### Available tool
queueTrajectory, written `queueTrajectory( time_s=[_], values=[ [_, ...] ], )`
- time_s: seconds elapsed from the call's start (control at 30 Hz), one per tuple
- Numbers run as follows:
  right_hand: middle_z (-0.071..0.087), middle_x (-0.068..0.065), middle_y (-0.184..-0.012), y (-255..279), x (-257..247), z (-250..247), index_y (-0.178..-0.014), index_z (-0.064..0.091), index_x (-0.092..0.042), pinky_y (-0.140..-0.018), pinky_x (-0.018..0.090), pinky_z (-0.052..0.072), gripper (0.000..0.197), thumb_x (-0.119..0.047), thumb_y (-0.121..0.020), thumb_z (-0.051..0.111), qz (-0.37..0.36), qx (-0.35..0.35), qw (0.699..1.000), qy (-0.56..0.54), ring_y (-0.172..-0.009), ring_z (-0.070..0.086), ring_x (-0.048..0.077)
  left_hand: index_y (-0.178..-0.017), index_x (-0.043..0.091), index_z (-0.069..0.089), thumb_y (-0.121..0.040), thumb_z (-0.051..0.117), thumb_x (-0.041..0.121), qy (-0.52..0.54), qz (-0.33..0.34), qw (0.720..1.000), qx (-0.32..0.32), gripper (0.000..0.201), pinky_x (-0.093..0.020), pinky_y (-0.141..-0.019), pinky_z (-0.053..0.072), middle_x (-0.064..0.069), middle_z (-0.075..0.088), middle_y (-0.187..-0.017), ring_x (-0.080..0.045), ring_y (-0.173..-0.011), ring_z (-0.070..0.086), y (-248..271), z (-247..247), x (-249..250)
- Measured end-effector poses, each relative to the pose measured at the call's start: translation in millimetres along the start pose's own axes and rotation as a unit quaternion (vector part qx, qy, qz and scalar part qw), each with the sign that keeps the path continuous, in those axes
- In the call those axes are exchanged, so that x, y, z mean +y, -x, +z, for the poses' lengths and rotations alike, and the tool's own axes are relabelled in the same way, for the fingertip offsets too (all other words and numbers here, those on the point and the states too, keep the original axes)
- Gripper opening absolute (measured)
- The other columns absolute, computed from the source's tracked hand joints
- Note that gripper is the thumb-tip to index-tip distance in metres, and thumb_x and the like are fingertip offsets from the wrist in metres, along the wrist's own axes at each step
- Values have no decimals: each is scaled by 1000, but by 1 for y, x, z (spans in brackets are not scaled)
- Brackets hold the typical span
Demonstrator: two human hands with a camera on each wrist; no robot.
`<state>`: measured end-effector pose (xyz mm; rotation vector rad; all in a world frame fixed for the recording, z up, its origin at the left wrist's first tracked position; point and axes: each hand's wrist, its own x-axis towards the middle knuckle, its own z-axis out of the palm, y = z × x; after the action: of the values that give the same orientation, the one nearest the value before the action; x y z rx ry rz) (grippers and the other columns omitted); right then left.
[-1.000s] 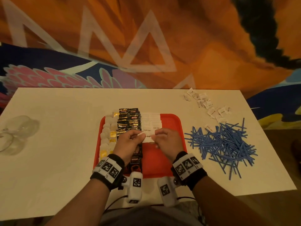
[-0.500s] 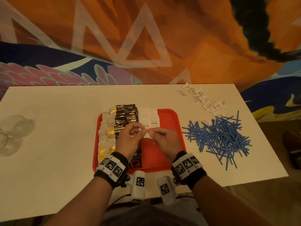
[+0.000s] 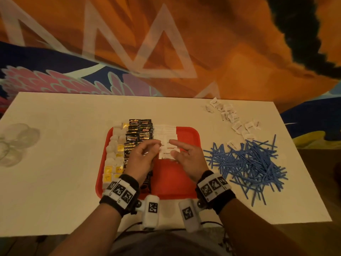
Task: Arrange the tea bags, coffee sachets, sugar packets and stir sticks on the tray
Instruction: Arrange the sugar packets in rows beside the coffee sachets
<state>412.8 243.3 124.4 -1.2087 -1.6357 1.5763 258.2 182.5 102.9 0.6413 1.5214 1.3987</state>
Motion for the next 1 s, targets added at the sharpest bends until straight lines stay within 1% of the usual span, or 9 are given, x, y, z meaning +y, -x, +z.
queueTrajectory(
  time_s=[0.1, 0.2, 0.3, 0.33, 0.5, 0.67, 0.77, 0.87, 1.0],
  values=[
    [44, -26, -41, -5, 6, -6, -122, 65, -11, -47, 10, 32, 31, -1, -93, 61, -14, -13, 1000, 0, -37, 35, -1, -108, 15, 68, -96, 63, 16, 4, -38, 998, -44, 13, -20, -39, 27, 1, 60, -74, -7, -46, 34, 4, 9, -2],
    [52, -25, -50, -9, 10, -11, -115, 68, -14, -48, 11, 34, 26, -5, -91, 66, -16, -17, 1000, 3, -39, 40, -1, -104, 16, 72, -93, 68, 15, -37, -23, 998, -52, 12, -21, -45, 32, 1, 51, -72, -7, -48, 38, 4, 16, -8],
    [67, -13, -108, -14, 20, -13, -99, 74, -19, -61, 17, 48, 17, -10, -85, 74, 13, -4, 999, -38, -67, 63, 1, -101, 22, 76, -89, 73, 15, -102, 14, 994, -22, 14, -25, -55, 35, 17, 49, -61, -8, -55, 41, -1, 18, -12],
    [68, -5, -113, -15, 24, -14, -95, 75, -20, -62, 18, 49, 14, -10, -84, 74, 27, -5, 999, -43, -73, 65, 2, -102, 24, 76, -89, 73, 14, -115, 20, 993, -19, 16, -25, -57, 35, 18, 48, -60, -9, -56, 41, -2, 18, -12],
    [71, -8, -82, -19, 33, -21, -94, 76, -16, -59, 14, 46, 15, -5, -87, 70, 61, -16, 997, -35, -60, 59, -6, -105, 31, 76, -90, 72, 14, -195, 44, 979, -42, 23, -22, -65, 43, 16, 55, -60, -5, -58, 47, -8, 17, -11],
    [70, -10, -86, -24, 47, -20, -121, 65, -25, -59, 19, 49, 41, -9, -84, 74, 120, -13, 989, -89, -66, 64, 1, -107, 36, 74, -90, 72, 14, -229, 40, 971, -62, 27, -19, -68, 41, 14, 53, -63, 0, -60, 47, -13, 11, -21],
    [73, 4, -80, -32, 52, -16, -116, 66, -16, -56, 22, 49, 35, -12, -83, 77, 217, -25, 966, -137, -61, 60, 10, -106, 40, 72, -90, 72, 15, -243, 35, 966, -79, 30, -20, -70, 40, 7, 54, -67, 0, -61, 47, -19, 4, -25],
    [74, 11, -88, -47, 65, -12, -110, 68, -2, -54, 21, 48, 35, -15, -80, 79, 247, -36, 964, -95, -59, 64, 8, -108, 41, 71, -90, 73, 17, -253, 20, 964, -80, 30, -22, -73, 43, -4, 67, -80, -5, -67, 55, -26, 0, -29],
    [75, 6, -94, -77, 82, -10, -109, 70, -5, -60, 22, 50, 34, -21, -81, 80, 231, -5, 973, -8, -62, 65, 7, -109, 41, 67, -94, 66, 10, -253, -6, 967, -5, 34, -24, -76, 52, 11, 72, -96, -14, -78, 69, -37, -9, -32]
  ],
)
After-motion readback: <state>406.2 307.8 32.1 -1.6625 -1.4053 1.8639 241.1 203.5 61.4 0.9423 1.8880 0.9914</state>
